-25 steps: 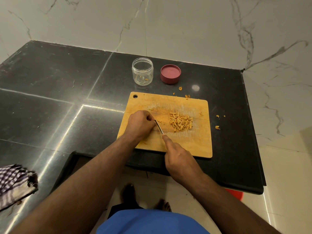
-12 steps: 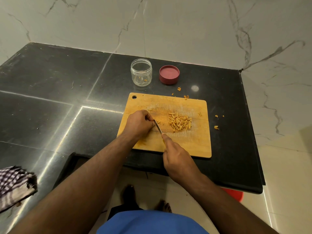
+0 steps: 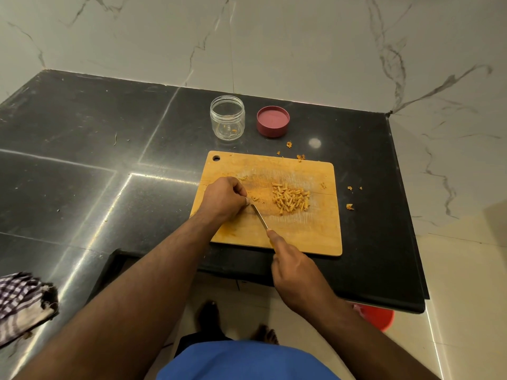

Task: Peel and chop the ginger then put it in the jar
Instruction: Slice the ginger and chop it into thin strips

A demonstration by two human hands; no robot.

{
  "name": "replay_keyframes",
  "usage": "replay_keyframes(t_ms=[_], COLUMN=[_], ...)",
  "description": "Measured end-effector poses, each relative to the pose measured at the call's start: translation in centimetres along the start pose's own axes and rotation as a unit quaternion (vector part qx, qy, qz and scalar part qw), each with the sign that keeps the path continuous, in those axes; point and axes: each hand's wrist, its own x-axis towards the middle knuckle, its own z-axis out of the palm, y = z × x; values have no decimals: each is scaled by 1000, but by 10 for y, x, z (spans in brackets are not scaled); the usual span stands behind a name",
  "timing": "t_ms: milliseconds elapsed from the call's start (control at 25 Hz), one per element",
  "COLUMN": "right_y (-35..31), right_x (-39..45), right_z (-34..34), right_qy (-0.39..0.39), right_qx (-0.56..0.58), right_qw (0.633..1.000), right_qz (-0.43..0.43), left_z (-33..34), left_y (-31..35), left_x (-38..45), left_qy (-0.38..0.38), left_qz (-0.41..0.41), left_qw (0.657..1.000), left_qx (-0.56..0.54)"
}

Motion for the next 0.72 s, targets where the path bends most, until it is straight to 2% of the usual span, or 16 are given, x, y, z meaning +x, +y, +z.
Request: replay_keyframes(t_ms=[200,400,600,720], right_y=[6,13,24,28], right_x=[-13,-6,-5,-6], right_z=[-11,-23,-24,-23], right_qy=[55,75,80,86], right_qx=[52,61,61,71], right_qw=[997,995,995,993], right_qz=[4,17,25,34], left_z=[4,14,20,17], left_y=[-3,-1,7,6], left_x=[-6,-15,-28,-31], left_qy=[13,43,-11,43], left_qz=[21,37,85,59], left_qw=[1000,998,996,997], left_qx=[17,27,28,-10])
